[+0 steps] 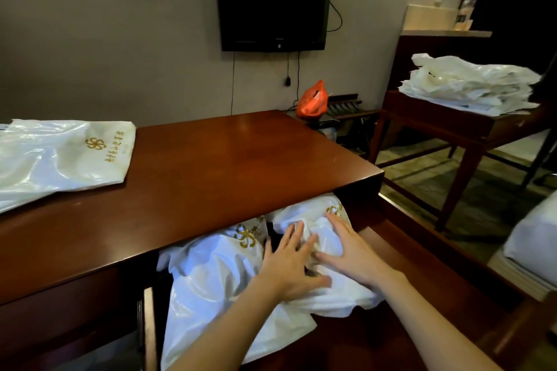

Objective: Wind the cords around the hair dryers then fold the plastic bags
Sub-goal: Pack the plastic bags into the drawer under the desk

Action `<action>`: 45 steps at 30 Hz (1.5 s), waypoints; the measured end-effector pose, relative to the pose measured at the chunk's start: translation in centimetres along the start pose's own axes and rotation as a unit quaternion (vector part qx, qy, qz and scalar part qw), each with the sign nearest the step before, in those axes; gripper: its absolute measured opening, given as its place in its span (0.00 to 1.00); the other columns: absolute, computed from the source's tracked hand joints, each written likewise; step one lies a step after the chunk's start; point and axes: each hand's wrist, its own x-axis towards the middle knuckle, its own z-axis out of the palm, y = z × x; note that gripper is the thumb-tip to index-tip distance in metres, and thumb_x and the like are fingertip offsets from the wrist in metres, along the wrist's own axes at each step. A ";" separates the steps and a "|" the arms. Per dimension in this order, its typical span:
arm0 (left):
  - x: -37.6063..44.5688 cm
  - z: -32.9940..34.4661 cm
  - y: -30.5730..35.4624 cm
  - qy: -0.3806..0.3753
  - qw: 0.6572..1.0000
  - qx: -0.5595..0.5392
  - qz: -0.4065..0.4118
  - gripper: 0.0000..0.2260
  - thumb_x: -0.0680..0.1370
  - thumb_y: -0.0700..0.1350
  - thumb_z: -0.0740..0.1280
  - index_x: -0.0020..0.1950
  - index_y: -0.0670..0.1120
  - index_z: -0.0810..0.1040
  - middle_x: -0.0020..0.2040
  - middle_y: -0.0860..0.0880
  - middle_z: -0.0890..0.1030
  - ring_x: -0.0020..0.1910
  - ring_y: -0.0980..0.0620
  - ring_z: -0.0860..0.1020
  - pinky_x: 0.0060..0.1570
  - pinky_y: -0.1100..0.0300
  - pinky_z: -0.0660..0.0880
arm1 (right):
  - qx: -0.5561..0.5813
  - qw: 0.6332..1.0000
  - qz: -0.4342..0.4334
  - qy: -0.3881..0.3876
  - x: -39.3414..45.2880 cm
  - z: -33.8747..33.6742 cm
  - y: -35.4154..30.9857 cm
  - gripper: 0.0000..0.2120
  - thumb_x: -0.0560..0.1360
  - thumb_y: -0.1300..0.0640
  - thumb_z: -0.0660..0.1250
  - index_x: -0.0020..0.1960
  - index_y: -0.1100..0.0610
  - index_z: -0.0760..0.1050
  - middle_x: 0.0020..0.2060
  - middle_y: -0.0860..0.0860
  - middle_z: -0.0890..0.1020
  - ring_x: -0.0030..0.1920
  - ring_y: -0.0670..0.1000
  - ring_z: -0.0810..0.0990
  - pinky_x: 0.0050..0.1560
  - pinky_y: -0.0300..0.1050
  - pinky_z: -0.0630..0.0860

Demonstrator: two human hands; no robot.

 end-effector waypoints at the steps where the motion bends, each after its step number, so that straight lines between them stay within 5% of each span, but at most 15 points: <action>1: 0.3 0.7 -0.2 -0.017 1.000 0.023 -0.004 0.41 0.76 0.68 0.60 0.80 0.56 0.41 0.79 0.52 0.33 0.78 0.50 0.34 0.73 0.37 0.40 | 0.015 1.000 0.009 -0.007 -0.2 -0.2 0.0 0.48 0.69 0.35 0.69 0.78 0.46 0.45 0.77 0.41 0.48 0.77 0.46 0.51 0.75 0.51 0.56; 5: 1.2 2.2 -0.2 -0.023 0.995 0.077 -0.054 0.46 0.73 0.73 0.58 0.79 0.58 0.34 0.78 0.54 0.29 0.77 0.42 0.33 0.72 0.32 0.42 | -0.112 0.990 0.062 -0.058 -0.3 -0.1 -0.8 0.56 0.64 0.25 0.64 0.78 0.45 0.36 0.76 0.41 0.35 0.77 0.50 0.38 0.73 0.67 0.49; 10: 2.5 2.8 0.1 -0.017 0.992 0.096 -0.074 0.48 0.65 0.79 0.46 0.78 0.59 0.32 0.77 0.54 0.28 0.77 0.38 0.33 0.69 0.28 0.38 | -0.133 0.985 0.081 -0.074 -0.5 0.0 -0.5 0.54 0.69 0.33 0.67 0.76 0.44 0.31 0.75 0.45 0.30 0.77 0.57 0.35 0.72 0.68 0.51; 15: 2.0 1.6 -1.4 -0.045 0.994 0.100 -0.030 0.43 0.74 0.72 0.58 0.79 0.58 0.36 0.77 0.54 0.29 0.78 0.42 0.36 0.72 0.34 0.41 | -0.127 0.989 0.054 -0.048 -0.2 0.0 0.6 0.52 0.70 0.35 0.69 0.76 0.42 0.34 0.77 0.45 0.36 0.77 0.56 0.40 0.73 0.65 0.54; 19: -0.2 -1.4 -1.6 -0.053 0.989 0.135 -0.004 0.36 0.79 0.66 0.56 0.81 0.55 0.46 0.81 0.50 0.42 0.80 0.47 0.41 0.73 0.36 0.38 | -0.150 0.985 0.064 -0.054 0.3 -0.7 0.3 0.51 0.69 0.34 0.68 0.76 0.41 0.34 0.77 0.46 0.38 0.77 0.56 0.40 0.73 0.67 0.50; 22: -3.1 -5.9 -3.5 0.018 0.994 0.091 0.052 0.26 0.81 0.56 0.60 0.79 0.55 0.59 0.80 0.51 0.58 0.78 0.51 0.56 0.75 0.46 0.52 | -0.165 0.983 0.055 -0.050 0.1 -1.7 -1.2 0.48 0.70 0.32 0.65 0.79 0.47 0.42 0.78 0.45 0.40 0.78 0.52 0.41 0.72 0.66 0.44; 24: -5.2 -9.0 -6.1 0.081 0.992 0.076 0.061 0.22 0.82 0.52 0.62 0.76 0.55 0.66 0.76 0.53 0.66 0.74 0.53 0.64 0.72 0.54 0.63 | -0.136 0.990 0.030 -0.011 0.1 -2.4 -3.1 0.41 0.73 0.34 0.64 0.78 0.48 0.52 0.78 0.45 0.50 0.77 0.50 0.49 0.73 0.62 0.48; 27: -7.9 -12.3 -10.8 0.148 0.985 0.087 0.009 0.20 0.80 0.49 0.64 0.73 0.52 0.72 0.72 0.51 0.73 0.71 0.52 0.70 0.68 0.58 0.67 | -0.088 0.993 -0.030 0.073 1.1 -2.9 -6.4 0.28 0.75 0.44 0.66 0.72 0.52 0.66 0.70 0.48 0.68 0.69 0.50 0.67 0.67 0.45 0.65; 29: -9.6 -13.9 -13.7 0.180 0.978 0.090 -0.053 0.19 0.80 0.48 0.65 0.72 0.51 0.73 0.70 0.51 0.74 0.69 0.52 0.71 0.67 0.59 0.67 | -0.079 0.990 -0.047 0.103 2.5 -2.3 -9.3 0.22 0.77 0.50 0.66 0.69 0.54 0.69 0.64 0.49 0.73 0.65 0.50 0.72 0.60 0.39 0.67; 37: -14.1 -17.5 -24.6 0.167 0.942 0.120 -0.265 0.23 0.79 0.47 0.63 0.75 0.49 0.67 0.71 0.48 0.72 0.69 0.46 0.70 0.64 0.51 0.71 | -0.136 0.975 -0.175 -0.019 11.6 7.6 -24.5 0.20 0.80 0.50 0.60 0.71 0.52 0.66 0.66 0.48 0.72 0.61 0.50 0.74 0.58 0.45 0.73; 45: -14.5 -17.2 -32.8 0.157 0.911 0.121 -0.361 0.26 0.81 0.52 0.59 0.77 0.48 0.58 0.78 0.48 0.60 0.77 0.47 0.57 0.73 0.40 0.59 | -0.215 0.953 -0.194 -0.086 19.3 17.7 -35.0 0.27 0.80 0.54 0.60 0.76 0.54 0.54 0.75 0.52 0.61 0.71 0.56 0.65 0.67 0.55 0.69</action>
